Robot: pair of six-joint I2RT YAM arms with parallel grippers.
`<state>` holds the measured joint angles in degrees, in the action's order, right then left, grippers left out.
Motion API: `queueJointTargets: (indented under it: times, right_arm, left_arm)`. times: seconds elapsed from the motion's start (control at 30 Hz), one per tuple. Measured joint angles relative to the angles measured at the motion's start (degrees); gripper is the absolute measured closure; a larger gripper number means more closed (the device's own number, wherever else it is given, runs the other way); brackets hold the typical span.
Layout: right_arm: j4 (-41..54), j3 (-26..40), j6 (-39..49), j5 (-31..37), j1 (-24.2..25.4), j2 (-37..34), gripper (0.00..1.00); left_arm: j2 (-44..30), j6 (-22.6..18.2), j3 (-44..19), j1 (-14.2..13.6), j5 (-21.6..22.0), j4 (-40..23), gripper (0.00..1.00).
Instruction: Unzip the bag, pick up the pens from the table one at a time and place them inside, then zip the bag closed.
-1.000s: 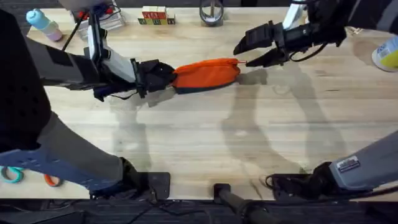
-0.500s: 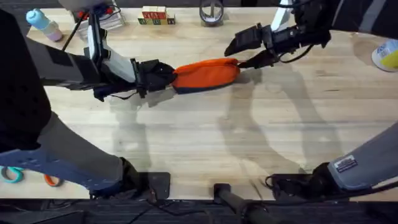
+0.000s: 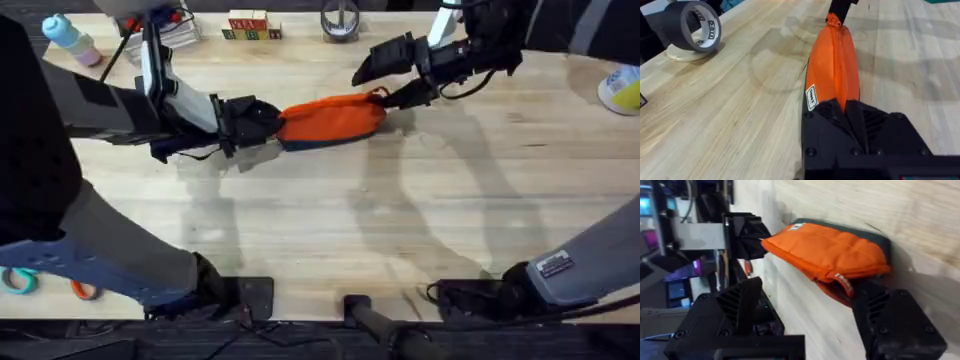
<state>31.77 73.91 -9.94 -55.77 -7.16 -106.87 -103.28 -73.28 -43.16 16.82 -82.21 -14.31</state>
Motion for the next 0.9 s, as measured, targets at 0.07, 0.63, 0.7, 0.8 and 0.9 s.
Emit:
queueJointTargets:
  times: [0.07,0.63,0.7,0.8,0.9]
  right_arm:
    - [-1.2,0.0,-0.4,-1.3,0.0,0.0,0.005]
    - [-3.0,2.3,-0.8,-4.4,0.1,0.6,0.004]
    - [-3.1,3.4,-0.8,-4.8,0.1,1.6,0.005]
    - [-3.3,5.3,-0.8,-5.5,0.1,3.8,0.005]
    - [-3.4,6.6,-0.8,-5.9,0.1,5.2,0.004]
  left_arm:
    - [0.0,0.0,0.0,0.0,0.0,0.0,0.959]
    - [0.0,0.0,0.0,0.1,-0.1,-1.3,0.959]
    - [0.0,0.0,0.0,0.1,-0.1,-1.4,0.959]
    - [0.0,0.0,0.0,0.1,-0.1,-1.5,0.959]
    - [0.0,0.0,0.0,0.1,-0.1,-1.5,0.959]
